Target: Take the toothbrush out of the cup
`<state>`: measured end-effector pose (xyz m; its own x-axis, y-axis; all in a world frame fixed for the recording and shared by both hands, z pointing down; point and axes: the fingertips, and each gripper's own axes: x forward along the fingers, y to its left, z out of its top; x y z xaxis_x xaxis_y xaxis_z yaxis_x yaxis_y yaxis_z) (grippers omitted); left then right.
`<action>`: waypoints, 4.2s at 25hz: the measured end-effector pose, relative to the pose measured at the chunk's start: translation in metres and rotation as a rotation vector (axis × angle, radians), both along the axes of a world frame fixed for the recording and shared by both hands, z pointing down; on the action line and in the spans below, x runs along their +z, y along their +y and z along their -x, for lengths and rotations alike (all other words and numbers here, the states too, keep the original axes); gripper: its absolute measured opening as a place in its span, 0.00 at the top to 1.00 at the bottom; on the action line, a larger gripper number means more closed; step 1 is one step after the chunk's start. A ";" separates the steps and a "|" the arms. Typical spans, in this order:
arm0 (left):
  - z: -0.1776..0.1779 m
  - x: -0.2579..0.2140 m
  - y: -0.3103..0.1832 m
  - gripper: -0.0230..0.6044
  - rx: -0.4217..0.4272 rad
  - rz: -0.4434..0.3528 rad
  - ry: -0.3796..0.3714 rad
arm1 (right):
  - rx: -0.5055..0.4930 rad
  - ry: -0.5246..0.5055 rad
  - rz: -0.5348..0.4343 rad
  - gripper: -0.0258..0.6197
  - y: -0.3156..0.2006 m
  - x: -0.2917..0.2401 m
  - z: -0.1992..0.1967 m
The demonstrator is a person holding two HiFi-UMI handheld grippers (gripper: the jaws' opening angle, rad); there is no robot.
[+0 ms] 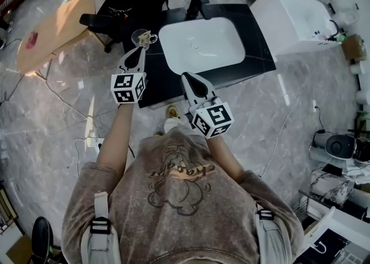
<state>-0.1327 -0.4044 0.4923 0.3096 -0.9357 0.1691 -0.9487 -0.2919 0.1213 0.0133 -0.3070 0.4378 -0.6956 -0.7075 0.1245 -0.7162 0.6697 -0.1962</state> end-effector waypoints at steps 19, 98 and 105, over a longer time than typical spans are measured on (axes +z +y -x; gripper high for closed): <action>0.004 0.028 -0.028 0.69 -0.031 0.050 -0.039 | 0.019 0.005 0.002 0.93 -0.018 0.000 -0.013; 0.013 -0.033 -0.051 0.85 -0.044 -0.040 -0.131 | 0.027 0.003 0.037 0.93 -0.030 0.014 -0.003; 0.009 -0.035 -0.020 0.85 -0.027 -0.027 -0.099 | 0.008 0.000 0.040 0.93 -0.026 0.016 0.006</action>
<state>-0.1417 -0.4241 0.4570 0.2676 -0.9480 0.1720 -0.9631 -0.2684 0.0193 0.0069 -0.3330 0.4537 -0.6902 -0.7074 0.1523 -0.7213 0.6558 -0.2229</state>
